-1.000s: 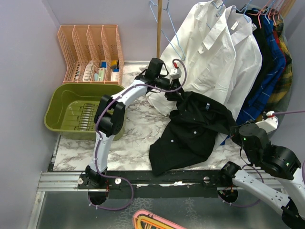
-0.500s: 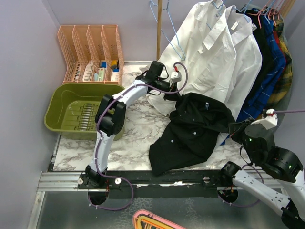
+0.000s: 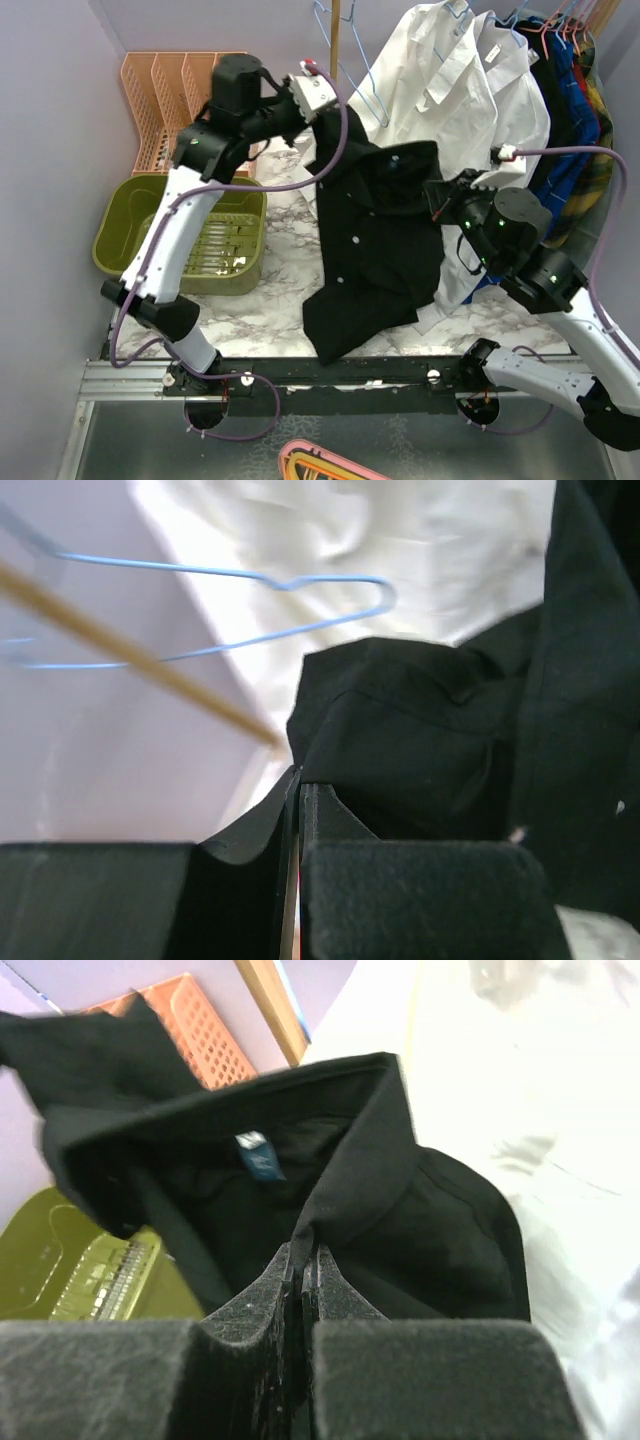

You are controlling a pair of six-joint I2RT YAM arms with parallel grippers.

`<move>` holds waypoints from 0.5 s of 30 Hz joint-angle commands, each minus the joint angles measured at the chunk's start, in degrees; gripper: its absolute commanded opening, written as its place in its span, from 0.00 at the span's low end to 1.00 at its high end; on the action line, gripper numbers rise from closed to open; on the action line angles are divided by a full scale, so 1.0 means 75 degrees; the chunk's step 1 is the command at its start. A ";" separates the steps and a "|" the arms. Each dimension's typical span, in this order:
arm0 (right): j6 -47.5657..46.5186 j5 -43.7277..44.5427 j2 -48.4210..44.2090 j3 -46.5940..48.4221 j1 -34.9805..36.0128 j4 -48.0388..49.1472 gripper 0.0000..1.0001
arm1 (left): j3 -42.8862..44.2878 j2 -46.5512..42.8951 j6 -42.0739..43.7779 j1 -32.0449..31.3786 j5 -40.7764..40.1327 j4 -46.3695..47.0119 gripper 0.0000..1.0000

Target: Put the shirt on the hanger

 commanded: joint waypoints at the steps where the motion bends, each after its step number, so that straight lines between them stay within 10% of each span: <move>1: -0.1228 -0.0347 0.0550 0.0548 0.0020 0.1963 0.01 | 0.1648 -0.0454 0.1044 0.0092 -0.2586 -0.1647 0.00; 8: -0.1203 -0.0735 0.0764 0.0688 0.0022 0.2439 0.01 | 0.3086 -0.0824 0.1712 0.0081 -0.3618 -0.2729 0.00; 15: 0.0053 -0.0588 0.0064 -0.1519 0.0020 0.2390 0.01 | -0.2688 -0.1986 0.0081 0.0010 -0.3503 -0.0643 0.00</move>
